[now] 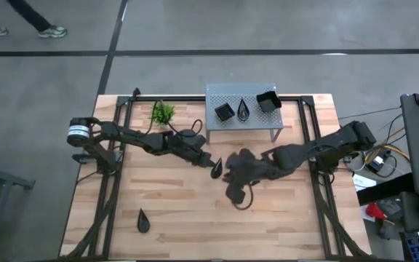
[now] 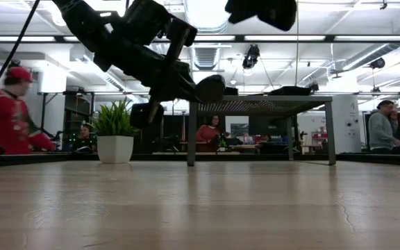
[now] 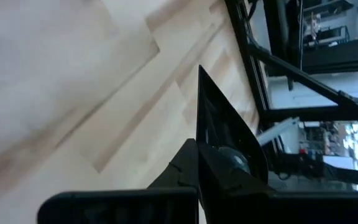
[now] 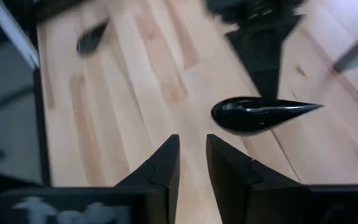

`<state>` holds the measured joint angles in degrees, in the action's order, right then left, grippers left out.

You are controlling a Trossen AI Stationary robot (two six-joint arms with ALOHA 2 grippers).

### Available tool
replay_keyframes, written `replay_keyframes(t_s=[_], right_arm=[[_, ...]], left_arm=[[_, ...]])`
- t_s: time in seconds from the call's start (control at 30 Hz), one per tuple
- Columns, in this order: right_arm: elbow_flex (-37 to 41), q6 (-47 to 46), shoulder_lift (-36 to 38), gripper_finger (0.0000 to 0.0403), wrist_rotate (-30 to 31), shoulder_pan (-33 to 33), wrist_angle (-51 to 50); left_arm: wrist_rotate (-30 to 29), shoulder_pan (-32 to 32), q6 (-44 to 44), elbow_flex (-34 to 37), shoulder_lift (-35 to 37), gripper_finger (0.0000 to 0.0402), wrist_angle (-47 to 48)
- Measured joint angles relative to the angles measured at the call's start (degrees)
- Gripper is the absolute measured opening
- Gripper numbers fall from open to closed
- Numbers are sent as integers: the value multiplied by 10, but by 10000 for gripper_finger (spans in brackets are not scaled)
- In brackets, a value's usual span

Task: Pick & Place Mini shaped plates
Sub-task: Stack the black drop-shaped plate on top of the black drop-shaped plate on the shelf

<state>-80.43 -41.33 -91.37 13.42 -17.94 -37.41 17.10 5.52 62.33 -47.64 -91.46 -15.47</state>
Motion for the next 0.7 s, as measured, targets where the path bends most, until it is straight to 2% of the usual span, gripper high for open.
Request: replay_keyframes(t_s=[0.23,0.4,0.7], right_arm=[[-24,127,-69,124,-4,-14,-9],[-45,141,-116,152,-4,-15,-19],[-66,147,-139,140,0,-16,-28]], left_arm=[[27,0,13,0,1,0,16],[36,0,11,0,1,0,17],[25,-6,-8,-1,2,0,61]])
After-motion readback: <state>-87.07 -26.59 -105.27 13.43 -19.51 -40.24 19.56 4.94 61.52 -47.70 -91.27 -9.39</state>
